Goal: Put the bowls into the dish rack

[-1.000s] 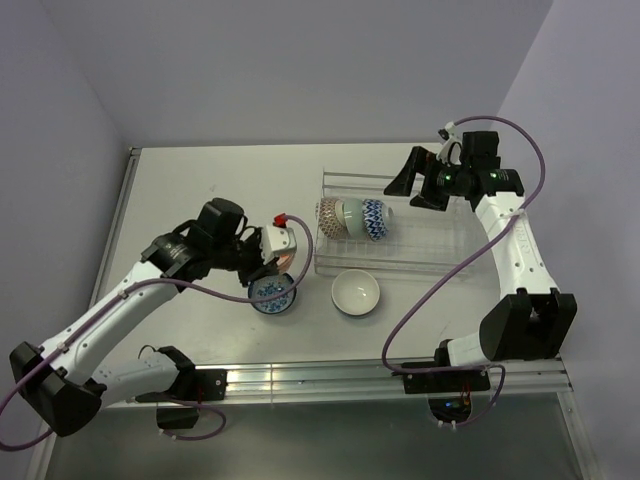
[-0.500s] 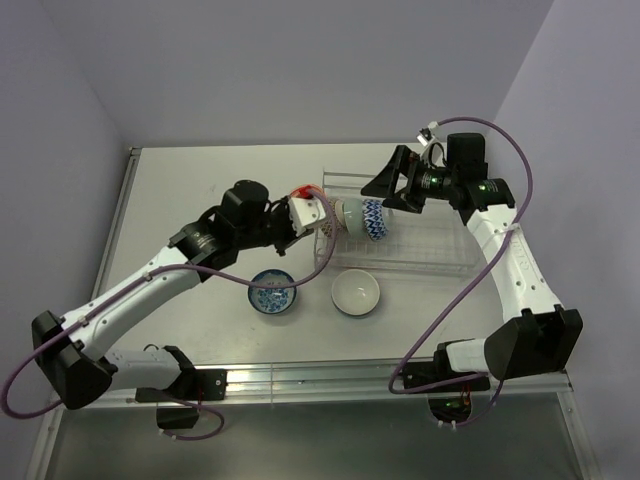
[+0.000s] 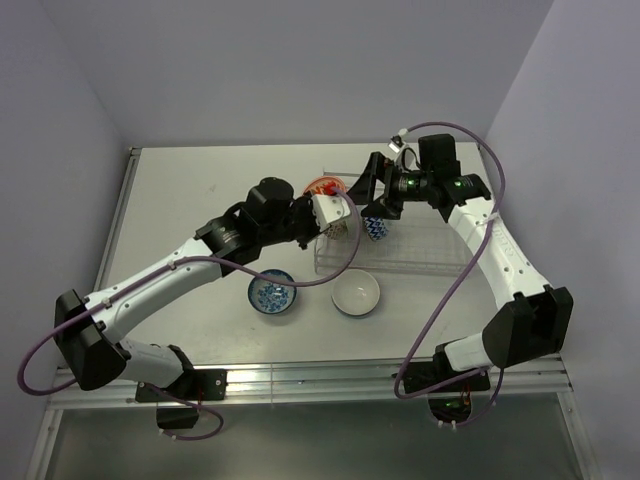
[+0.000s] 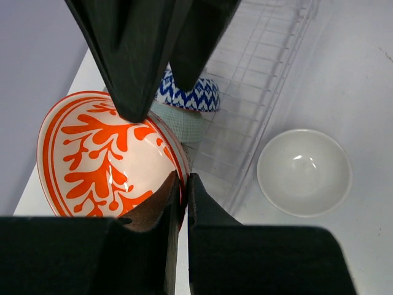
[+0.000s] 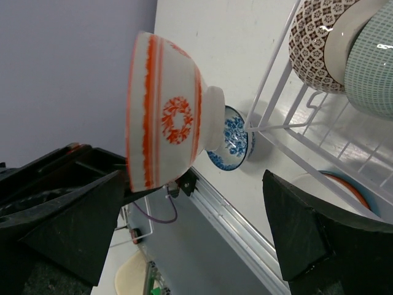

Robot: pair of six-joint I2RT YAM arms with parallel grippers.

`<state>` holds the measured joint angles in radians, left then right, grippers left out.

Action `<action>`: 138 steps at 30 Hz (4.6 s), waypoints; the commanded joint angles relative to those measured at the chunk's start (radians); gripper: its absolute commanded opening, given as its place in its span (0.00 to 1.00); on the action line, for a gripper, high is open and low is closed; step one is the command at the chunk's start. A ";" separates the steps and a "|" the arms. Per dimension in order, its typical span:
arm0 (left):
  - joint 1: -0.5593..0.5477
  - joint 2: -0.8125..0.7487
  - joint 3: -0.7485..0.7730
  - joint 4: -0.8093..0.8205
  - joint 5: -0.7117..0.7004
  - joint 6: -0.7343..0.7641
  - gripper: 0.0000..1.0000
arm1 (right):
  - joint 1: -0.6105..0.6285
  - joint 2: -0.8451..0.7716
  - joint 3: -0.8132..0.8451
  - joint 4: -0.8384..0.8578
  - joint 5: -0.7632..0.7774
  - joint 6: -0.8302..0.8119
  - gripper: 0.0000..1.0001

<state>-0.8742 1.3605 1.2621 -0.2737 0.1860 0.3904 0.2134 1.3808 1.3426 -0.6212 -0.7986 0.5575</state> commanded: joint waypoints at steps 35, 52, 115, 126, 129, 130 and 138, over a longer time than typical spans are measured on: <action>-0.034 -0.008 0.074 0.191 -0.003 -0.079 0.00 | 0.030 0.096 0.069 0.129 -0.192 0.074 0.70; -0.032 -0.031 0.102 0.068 0.007 -0.134 0.83 | -0.155 0.038 0.047 0.086 -0.226 -0.025 0.00; 0.457 -0.178 -0.001 -0.064 0.199 -0.443 1.00 | -0.091 0.231 0.016 -0.123 0.855 -0.530 0.00; 0.462 -0.179 -0.012 -0.061 0.205 -0.438 1.00 | -0.088 0.238 0.027 -0.156 0.829 -0.527 0.00; 0.462 -0.176 -0.015 -0.062 0.204 -0.433 0.99 | -0.077 0.250 0.017 -0.153 0.840 -0.521 0.00; 0.462 -0.179 -0.017 -0.062 0.202 -0.432 1.00 | -0.068 0.259 0.015 -0.155 0.842 -0.516 0.00; 0.466 -0.187 -0.032 -0.070 0.205 -0.418 0.99 | -0.049 0.291 0.033 -0.170 0.834 -0.498 0.17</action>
<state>-0.4133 1.2068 1.2301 -0.3656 0.3698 -0.0410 0.1505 1.6501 1.3468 -0.7956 0.0391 0.0433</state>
